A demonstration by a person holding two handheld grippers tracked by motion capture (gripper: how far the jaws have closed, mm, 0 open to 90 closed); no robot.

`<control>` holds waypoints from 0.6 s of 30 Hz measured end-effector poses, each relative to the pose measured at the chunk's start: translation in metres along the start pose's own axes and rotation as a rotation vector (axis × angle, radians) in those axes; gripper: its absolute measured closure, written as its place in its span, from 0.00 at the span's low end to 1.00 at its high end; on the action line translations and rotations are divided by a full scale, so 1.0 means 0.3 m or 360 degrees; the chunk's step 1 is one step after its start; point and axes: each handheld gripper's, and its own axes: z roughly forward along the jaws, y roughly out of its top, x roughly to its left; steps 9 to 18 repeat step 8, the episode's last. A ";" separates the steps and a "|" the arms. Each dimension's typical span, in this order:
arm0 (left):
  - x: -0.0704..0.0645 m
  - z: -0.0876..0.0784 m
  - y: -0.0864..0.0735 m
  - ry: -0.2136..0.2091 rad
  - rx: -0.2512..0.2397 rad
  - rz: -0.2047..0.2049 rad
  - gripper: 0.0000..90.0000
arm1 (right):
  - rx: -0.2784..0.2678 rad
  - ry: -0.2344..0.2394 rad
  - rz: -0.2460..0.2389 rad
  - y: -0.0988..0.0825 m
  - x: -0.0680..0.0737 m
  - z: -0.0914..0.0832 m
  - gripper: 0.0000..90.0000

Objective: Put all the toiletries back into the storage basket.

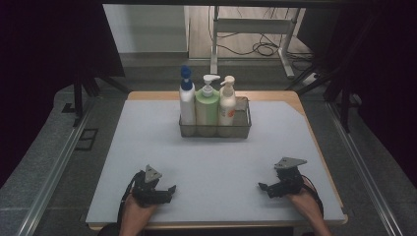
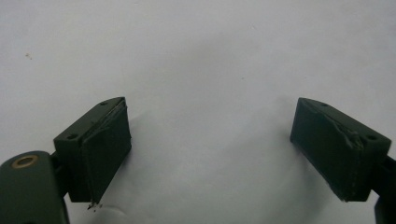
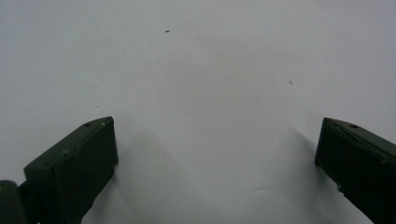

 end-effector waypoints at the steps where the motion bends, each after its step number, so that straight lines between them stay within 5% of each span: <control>1: 0.000 0.000 0.000 0.0000 0.0000 0.0000 0.13 | -0.0002 -0.0003 0.0006 0.000 -0.001 -0.001 0.00; 18: 0.000 0.000 0.000 0.0000 0.0004 0.0001 0.13 | -0.0004 -0.0003 0.0009 -0.003 0.000 0.001 0.00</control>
